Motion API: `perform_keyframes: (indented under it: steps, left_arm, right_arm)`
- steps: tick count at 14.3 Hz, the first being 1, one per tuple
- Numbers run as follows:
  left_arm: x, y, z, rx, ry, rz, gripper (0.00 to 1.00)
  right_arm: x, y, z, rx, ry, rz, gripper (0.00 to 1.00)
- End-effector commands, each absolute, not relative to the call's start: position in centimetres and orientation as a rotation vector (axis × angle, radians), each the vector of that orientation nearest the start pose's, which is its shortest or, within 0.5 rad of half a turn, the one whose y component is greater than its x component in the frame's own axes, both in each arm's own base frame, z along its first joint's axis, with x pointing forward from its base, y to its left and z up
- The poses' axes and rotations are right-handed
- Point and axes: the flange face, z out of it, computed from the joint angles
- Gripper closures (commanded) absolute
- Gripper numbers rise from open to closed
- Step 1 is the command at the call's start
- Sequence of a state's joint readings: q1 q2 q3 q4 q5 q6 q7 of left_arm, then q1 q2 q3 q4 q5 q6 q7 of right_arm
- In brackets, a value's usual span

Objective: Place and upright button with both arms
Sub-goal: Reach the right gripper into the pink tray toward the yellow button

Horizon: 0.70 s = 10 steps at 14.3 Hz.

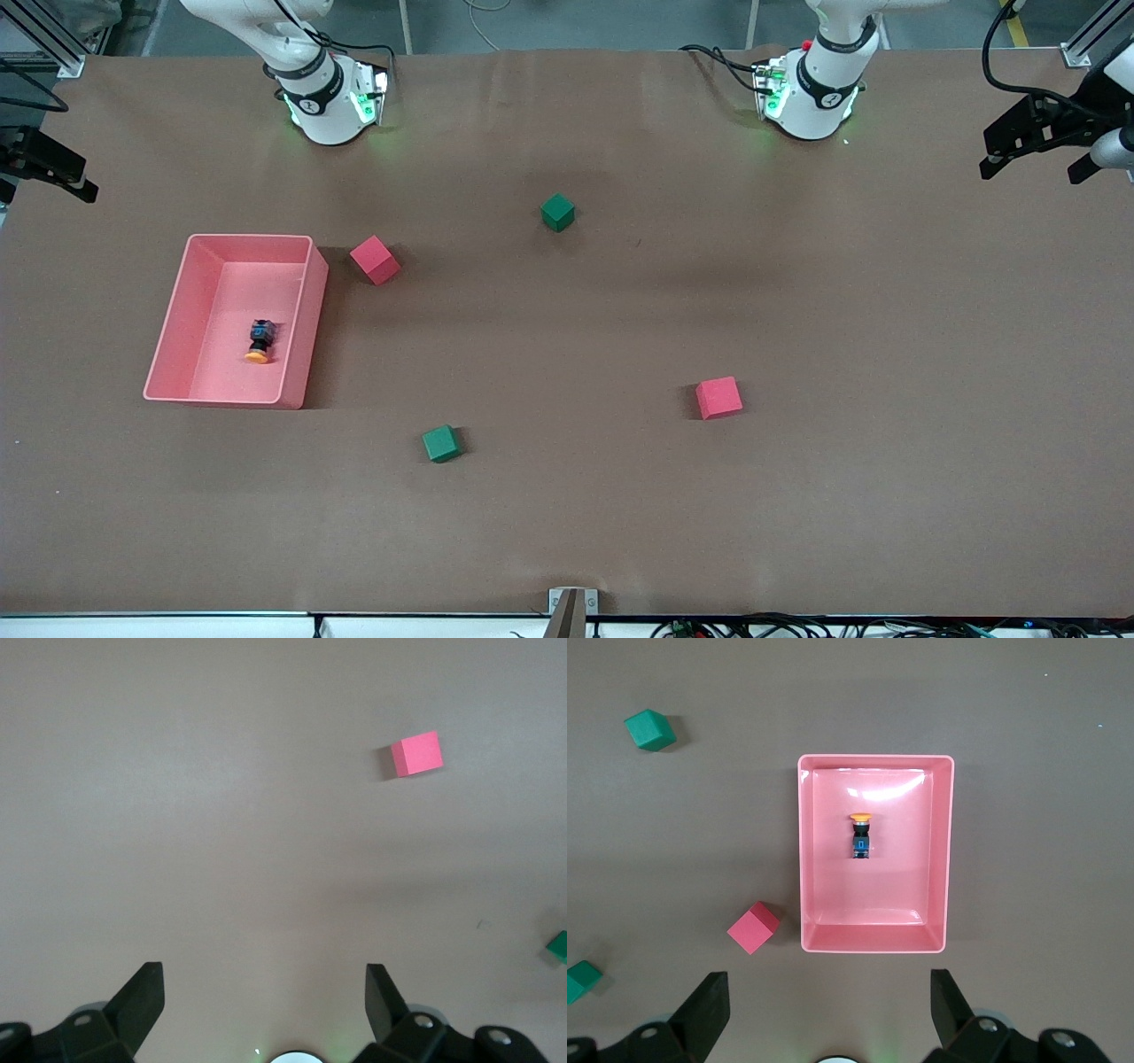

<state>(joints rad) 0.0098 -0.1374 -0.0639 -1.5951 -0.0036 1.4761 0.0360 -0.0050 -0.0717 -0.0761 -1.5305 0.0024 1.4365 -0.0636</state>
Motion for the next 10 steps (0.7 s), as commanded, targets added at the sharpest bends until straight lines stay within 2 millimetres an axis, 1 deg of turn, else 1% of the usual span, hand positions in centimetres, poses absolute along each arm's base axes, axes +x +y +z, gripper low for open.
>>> perform_keyframes:
  steps: [1, 5, 6, 8, 10]
  left_arm:
    - [49.4, -2.6, 68.4, -3.118, 0.158, -0.031, 0.00]
    - [49.5, -2.7, 68.2, -3.118, 0.160, -0.023, 0.00]
    - [49.5, -2.7, 68.2, -3.119, 0.158, -0.023, 0.00]
    - [49.9, -2.9, 68.0, -3.119, 0.160, -0.028, 0.00]
    - [50.6, -3.3, 67.3, -3.120, 0.149, -0.007, 0.00]
  right_arm:
    - [50.6, -4.2, 67.1, -3.113, 0.019, 0.035, 0.00]
    - [50.6, -4.1, 67.0, -3.113, 0.017, 0.033, 0.00]
    - [50.7, -4.1, 66.8, -3.113, 0.012, 0.042, 0.00]
    - [51.1, -4.3, 64.3, -3.111, 0.019, 0.085, 0.00]
    - [51.5, -4.4, 60.6, -3.112, 0.021, 0.129, 0.00]
